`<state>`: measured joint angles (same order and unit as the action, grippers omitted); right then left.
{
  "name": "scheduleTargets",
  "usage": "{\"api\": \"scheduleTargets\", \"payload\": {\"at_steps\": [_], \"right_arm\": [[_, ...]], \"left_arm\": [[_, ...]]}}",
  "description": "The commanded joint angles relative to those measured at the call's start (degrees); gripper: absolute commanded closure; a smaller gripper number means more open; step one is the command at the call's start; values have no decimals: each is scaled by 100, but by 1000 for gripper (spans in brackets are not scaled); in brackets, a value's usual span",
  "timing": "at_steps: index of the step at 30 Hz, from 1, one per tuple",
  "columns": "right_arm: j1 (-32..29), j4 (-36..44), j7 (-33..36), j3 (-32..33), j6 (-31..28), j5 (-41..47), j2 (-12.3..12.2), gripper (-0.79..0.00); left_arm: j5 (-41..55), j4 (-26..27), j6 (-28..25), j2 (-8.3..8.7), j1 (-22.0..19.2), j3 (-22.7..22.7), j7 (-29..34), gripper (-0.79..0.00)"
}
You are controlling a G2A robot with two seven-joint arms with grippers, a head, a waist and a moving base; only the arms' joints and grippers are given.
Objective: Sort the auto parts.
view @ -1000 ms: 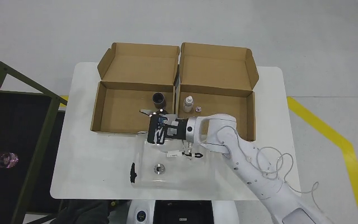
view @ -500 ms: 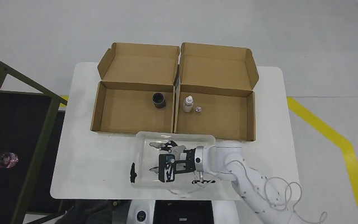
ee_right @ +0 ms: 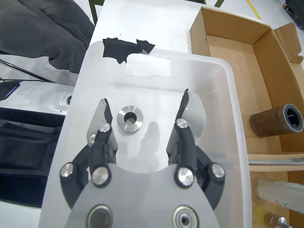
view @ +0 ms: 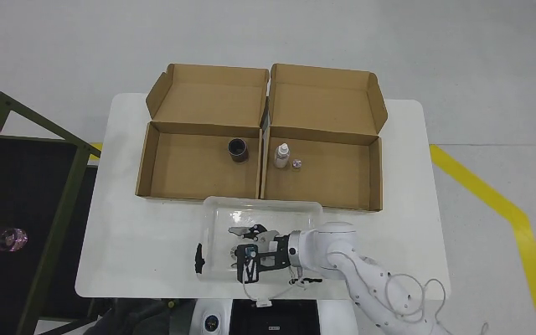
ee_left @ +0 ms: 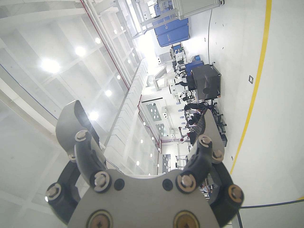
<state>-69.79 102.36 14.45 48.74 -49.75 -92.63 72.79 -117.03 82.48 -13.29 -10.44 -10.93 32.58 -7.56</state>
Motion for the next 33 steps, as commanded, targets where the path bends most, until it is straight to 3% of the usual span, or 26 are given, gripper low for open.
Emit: {"api": "scheduleTargets", "payload": {"at_steps": [1,16,20,25,29,31,33], "right_arm": [[48,-73,14,-77,4,-45,8,-517],[369,-666,302,-457,152,33,89,-496],[469,-809,345,-565,169,52,118,-388],[552,-979,339,-715,192,79,156,-354],[592,-1045,340,-772,236,103,173,-283],[606,-1062,347,-785,240,126,176,-231],[631,-1062,331,-778,235,152,176,-123]], "left_arm": [[0,0,0,0,0,0,0,-785],[0,0,0,0,0,0,0,-785],[0,0,0,0,0,0,0,-785],[0,0,0,0,0,0,0,-785],[0,0,0,0,0,0,0,-785],[0,0,0,0,0,0,0,-785],[0,0,0,0,0,0,0,-785]]}}
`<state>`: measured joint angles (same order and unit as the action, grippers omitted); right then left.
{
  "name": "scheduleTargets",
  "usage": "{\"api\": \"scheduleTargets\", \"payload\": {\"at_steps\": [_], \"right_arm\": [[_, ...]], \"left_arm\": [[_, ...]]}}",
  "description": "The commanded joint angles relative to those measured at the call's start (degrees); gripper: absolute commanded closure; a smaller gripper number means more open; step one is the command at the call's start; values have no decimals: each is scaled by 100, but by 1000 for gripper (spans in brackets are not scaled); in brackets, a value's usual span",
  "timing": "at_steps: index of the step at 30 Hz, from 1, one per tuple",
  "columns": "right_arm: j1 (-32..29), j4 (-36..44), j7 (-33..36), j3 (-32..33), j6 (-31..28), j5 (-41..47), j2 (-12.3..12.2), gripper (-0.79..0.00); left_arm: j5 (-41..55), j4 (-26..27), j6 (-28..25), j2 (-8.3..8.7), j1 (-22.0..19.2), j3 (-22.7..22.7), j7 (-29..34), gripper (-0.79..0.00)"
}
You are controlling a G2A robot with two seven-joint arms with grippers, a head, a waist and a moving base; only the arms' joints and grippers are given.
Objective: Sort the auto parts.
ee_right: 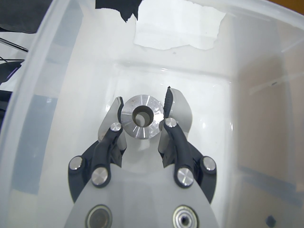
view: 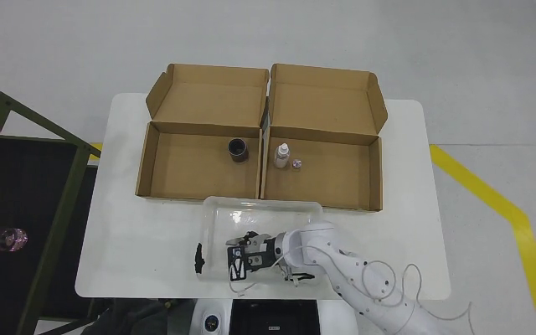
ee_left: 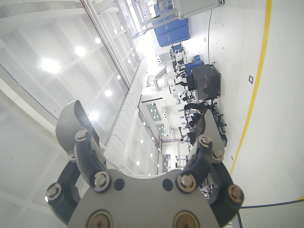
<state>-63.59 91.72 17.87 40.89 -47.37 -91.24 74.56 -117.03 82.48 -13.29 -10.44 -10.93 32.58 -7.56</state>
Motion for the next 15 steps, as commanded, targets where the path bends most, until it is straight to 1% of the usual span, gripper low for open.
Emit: {"api": "scheduleTargets", "payload": {"at_steps": [1,2,8,15], "right_arm": [[24,10,-30,17,1,38,0,-40],[35,20,-54,29,7,72,0,0],[96,229,-184,126,-84,335,-9,0],[159,574,-384,400,-64,825,-33,0]], "left_arm": [[0,0,0,0,0,0,0,-785],[0,0,0,0,0,0,0,-785],[0,0,0,0,0,0,0,-785],[0,0,0,0,0,0,0,-785]]}}
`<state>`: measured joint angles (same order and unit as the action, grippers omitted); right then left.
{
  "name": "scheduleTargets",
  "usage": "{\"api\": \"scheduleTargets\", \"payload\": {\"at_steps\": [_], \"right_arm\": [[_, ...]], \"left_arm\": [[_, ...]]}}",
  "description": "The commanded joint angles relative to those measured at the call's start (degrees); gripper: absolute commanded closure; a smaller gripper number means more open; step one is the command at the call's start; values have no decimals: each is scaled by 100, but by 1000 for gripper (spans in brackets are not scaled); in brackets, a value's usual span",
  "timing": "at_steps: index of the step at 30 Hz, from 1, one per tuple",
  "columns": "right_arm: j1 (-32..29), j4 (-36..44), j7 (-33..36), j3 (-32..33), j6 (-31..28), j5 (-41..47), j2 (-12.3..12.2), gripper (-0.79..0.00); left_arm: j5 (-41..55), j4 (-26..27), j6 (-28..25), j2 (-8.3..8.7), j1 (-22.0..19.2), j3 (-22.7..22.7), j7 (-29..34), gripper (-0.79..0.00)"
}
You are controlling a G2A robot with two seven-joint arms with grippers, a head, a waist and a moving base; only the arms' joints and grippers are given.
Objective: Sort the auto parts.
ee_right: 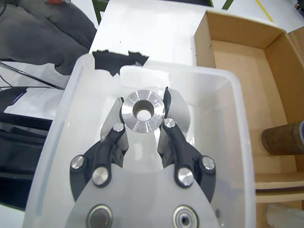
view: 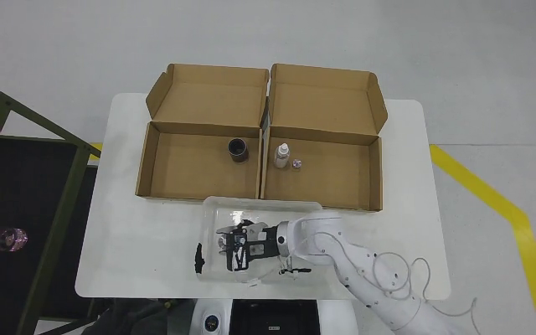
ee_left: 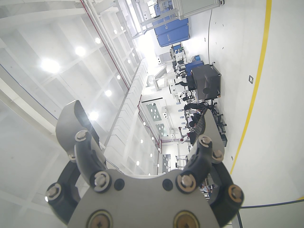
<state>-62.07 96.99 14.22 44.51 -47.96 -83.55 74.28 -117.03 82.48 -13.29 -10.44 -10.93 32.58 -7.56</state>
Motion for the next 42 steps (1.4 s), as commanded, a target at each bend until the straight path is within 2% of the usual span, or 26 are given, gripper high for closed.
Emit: {"api": "scheduleTargets", "payload": {"at_steps": [1,15,22,34,42], "right_arm": [[18,111,-61,92,-9,121,-12,0],[34,548,-763,785,-31,806,-116,0],[-50,780,-854,1058,30,1009,-169,0],[-75,720,-830,1264,289,1368,-202,0],[223,306,-822,1149,634,1288,-149,0]], "left_arm": [[0,0,0,0,0,0,0,-785],[0,0,0,0,0,0,0,-785],[0,0,0,0,0,0,0,-785],[0,0,0,0,0,0,0,-785],[0,0,0,0,0,0,0,-785]]}}
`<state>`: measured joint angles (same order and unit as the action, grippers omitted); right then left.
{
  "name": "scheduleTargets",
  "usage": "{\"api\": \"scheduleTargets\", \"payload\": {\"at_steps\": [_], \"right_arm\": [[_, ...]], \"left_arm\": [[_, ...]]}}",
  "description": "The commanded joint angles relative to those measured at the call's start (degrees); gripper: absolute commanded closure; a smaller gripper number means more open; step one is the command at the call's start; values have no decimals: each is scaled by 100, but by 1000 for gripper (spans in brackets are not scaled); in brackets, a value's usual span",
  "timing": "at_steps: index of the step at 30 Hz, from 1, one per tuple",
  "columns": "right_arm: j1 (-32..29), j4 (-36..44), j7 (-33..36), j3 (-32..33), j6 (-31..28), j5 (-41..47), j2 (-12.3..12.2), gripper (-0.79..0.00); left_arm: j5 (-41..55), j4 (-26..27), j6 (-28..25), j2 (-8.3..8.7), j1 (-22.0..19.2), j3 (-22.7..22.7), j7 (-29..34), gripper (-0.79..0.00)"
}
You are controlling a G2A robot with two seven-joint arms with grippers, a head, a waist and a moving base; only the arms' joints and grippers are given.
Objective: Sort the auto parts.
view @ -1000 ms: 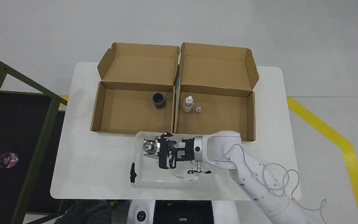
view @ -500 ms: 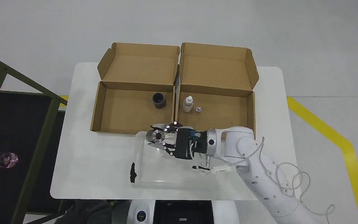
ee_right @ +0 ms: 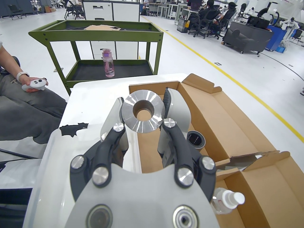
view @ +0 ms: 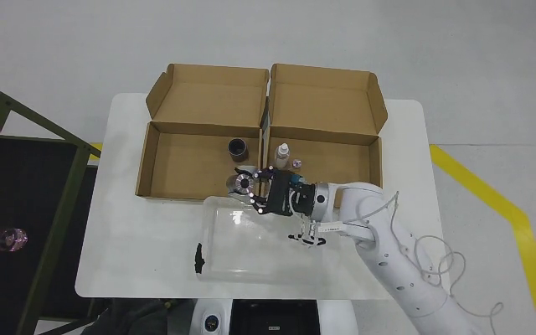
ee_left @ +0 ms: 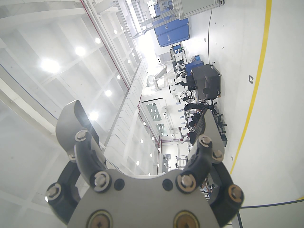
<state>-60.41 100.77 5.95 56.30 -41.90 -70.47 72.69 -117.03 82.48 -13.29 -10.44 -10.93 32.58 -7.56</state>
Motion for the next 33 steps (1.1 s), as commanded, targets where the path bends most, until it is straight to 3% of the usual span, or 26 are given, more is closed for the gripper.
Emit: {"api": "scheduleTargets", "payload": {"at_steps": [1,33], "right_arm": [[128,-150,1,-67,65,-47,23,0],[2290,-2834,503,-1785,13,-509,734,0]], "left_arm": [[0,0,0,0,0,0,0,-785],[0,0,0,0,0,0,0,-785]]}}
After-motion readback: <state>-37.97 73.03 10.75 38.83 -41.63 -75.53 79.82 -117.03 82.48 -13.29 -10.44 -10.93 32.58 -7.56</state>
